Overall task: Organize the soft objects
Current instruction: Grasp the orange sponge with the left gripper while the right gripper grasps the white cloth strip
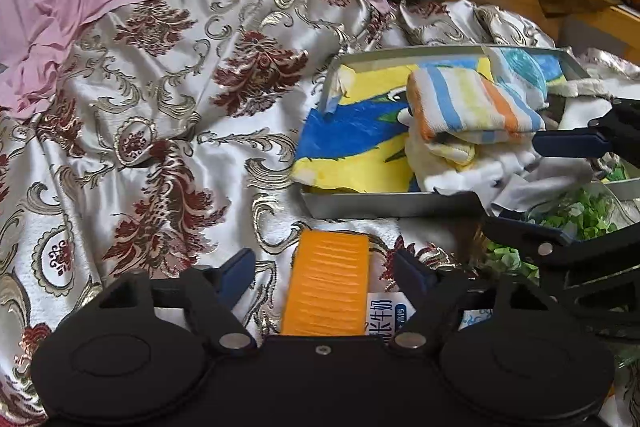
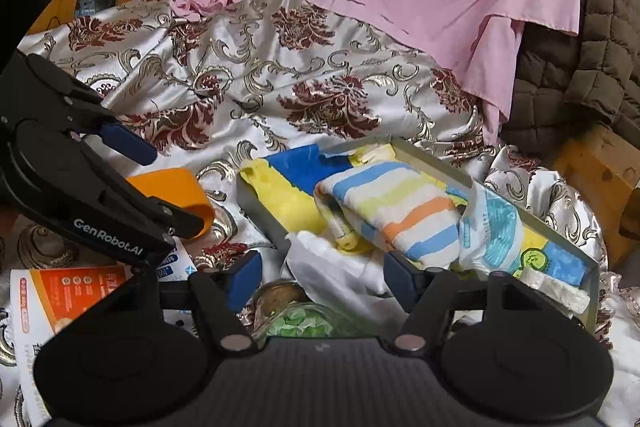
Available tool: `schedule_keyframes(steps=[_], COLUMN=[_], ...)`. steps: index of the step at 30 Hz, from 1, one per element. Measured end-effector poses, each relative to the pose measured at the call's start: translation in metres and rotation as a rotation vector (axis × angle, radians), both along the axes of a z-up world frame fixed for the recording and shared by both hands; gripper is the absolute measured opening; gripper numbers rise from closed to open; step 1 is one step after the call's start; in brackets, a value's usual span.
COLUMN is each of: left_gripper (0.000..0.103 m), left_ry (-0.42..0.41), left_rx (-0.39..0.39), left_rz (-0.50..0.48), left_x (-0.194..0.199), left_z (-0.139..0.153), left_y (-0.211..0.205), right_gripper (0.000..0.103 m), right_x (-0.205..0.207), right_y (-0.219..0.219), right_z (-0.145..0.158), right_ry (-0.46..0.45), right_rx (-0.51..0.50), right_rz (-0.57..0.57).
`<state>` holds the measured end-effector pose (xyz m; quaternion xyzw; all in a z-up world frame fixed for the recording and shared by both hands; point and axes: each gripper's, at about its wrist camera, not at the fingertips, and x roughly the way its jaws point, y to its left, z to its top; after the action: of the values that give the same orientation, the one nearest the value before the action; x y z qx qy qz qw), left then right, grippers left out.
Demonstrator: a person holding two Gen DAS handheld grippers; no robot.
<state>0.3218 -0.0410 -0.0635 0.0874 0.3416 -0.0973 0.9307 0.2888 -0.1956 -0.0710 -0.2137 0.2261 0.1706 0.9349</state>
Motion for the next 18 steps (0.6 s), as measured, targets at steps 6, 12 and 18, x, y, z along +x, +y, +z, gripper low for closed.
schedule_keyframes(steps=[6, 12, 18], left_gripper=[0.051, 0.044, 0.043], left_ry=[0.055, 0.064, 0.045], left_rx=[-0.007, -0.009, -0.023], left_rz=[-0.003, 0.004, 0.010], left_x=[0.008, 0.011, 0.011], left_z=[-0.007, -0.007, -0.004], left_y=[0.000, 0.000, -0.001], right_gripper=[0.059, 0.052, 0.043], right_x=[0.007, 0.016, 0.021], right_y=[-0.001, -0.004, -0.012], right_z=[-0.001, -0.003, -0.002], right_ry=[0.037, 0.128, 0.191], right_rx=[0.004, 0.040, 0.115], right_rz=[-0.009, 0.004, 0.003])
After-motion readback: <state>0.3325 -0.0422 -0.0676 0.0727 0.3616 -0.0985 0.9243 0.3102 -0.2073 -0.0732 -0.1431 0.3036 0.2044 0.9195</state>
